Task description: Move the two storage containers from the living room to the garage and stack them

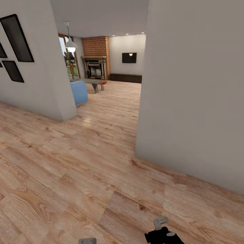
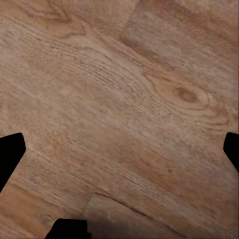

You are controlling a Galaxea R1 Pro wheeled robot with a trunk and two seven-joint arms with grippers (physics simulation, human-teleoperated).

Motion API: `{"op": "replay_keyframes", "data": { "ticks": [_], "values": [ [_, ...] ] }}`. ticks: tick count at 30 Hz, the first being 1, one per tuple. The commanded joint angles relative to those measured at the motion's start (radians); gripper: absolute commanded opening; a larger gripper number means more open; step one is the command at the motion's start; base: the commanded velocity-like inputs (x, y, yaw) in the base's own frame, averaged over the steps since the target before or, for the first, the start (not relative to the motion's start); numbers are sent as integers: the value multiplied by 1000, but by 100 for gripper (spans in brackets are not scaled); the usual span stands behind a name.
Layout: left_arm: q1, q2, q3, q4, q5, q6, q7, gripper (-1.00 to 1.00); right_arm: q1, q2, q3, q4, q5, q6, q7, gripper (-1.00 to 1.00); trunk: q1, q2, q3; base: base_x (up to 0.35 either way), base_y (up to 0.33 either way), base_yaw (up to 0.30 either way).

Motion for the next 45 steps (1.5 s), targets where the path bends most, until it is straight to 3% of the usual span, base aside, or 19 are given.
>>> {"op": "replay_keyframes", "data": {
  "ticks": [1,22,45],
  "values": [
    [0,0,0,-1,4,2,3,100,0,-1,2,8,5,6,2,100,0,0,-1,344,61,0],
    [0,-1,0,-1,4,2,3,100,0,0,2,21,4,7,1,100,0,0,-1,325,101,145],
    [1,-1,0,-1,4,2,3,100,0,0,2,22,4,7,2,100,0,0,-1,327,78,16]
  ]
}}
